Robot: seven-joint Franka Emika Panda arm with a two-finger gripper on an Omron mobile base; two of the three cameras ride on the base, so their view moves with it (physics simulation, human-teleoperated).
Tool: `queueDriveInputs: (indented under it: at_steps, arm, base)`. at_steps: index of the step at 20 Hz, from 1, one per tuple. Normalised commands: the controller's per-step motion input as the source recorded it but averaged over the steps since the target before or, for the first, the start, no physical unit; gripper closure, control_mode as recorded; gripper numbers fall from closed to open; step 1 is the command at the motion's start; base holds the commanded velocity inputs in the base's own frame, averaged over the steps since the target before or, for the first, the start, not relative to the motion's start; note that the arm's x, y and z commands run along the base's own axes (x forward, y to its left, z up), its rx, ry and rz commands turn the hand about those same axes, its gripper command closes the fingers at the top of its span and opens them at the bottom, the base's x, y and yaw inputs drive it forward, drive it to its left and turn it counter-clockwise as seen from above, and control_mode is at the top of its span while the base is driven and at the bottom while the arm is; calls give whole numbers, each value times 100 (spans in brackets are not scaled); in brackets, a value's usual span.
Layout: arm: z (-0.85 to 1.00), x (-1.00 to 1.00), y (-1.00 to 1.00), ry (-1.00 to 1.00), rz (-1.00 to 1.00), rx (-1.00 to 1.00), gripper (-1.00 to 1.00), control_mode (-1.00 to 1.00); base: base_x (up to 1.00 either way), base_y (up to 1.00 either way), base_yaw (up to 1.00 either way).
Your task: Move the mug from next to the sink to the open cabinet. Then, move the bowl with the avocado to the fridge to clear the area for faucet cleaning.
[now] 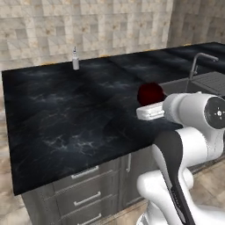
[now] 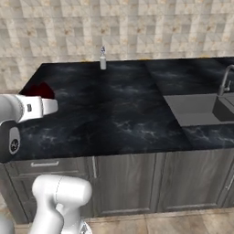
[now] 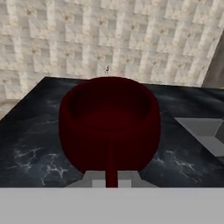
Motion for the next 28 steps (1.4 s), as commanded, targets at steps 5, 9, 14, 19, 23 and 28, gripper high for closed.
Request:
queueDriveInputs:
  at_steps: [5,9,14,19,23,28]
  arm:
    - [0,0,0,0,0,0,100,100]
    - [0,0,0,0,0,0,100,100]
    - [0,0,0,0,0,0,100,100]
    - [0,0,0,0,0,0,100,100]
    - [0,0,0,0,0,0,100,100]
    - [0,0,0,0,0,0,100,100]
  base:
    - [-82,-12,66]
    - [-71,-14,74]
    - [-32,1,70]
    - [0,20,57]
    - [0,2,56]
    - [-4,-2,61]
